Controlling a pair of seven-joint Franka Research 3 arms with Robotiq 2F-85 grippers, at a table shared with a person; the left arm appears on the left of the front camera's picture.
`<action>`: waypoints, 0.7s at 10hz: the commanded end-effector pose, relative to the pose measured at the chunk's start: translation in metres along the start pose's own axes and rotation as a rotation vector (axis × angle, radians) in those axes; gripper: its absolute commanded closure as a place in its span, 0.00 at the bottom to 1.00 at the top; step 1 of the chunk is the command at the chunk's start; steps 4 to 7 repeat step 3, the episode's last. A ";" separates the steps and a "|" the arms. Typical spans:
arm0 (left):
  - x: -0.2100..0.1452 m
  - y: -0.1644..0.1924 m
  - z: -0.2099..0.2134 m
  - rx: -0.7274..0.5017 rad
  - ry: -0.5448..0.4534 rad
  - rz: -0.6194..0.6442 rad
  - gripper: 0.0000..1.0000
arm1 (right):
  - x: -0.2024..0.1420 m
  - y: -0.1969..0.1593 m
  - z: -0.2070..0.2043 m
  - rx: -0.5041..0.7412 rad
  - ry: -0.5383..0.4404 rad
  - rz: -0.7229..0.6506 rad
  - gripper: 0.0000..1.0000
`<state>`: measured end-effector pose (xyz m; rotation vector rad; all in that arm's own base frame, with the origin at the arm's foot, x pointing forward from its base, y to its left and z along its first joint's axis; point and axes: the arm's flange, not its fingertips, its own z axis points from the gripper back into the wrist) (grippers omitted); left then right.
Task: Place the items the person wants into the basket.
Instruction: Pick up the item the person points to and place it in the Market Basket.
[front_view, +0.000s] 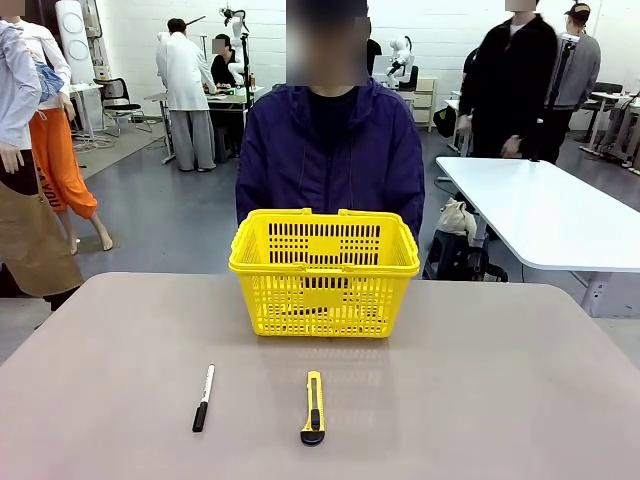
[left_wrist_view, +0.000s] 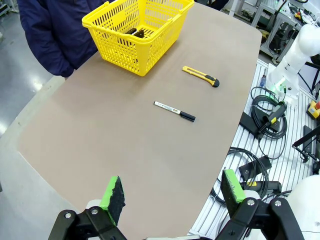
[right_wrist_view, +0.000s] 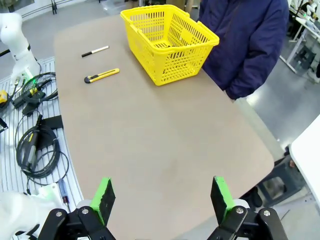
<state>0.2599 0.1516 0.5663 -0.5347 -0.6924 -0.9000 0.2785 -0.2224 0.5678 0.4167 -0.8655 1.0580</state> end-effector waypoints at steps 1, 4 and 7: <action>-0.001 0.000 0.002 -0.009 -0.019 -0.016 0.00 | -0.002 -0.004 0.003 0.002 -0.035 0.014 0.00; -0.001 0.000 0.002 -0.009 -0.019 -0.016 0.00 | -0.002 -0.004 0.003 0.002 -0.035 0.014 0.00; -0.001 0.000 0.002 -0.009 -0.019 -0.016 0.00 | -0.002 -0.004 0.003 0.002 -0.035 0.014 0.00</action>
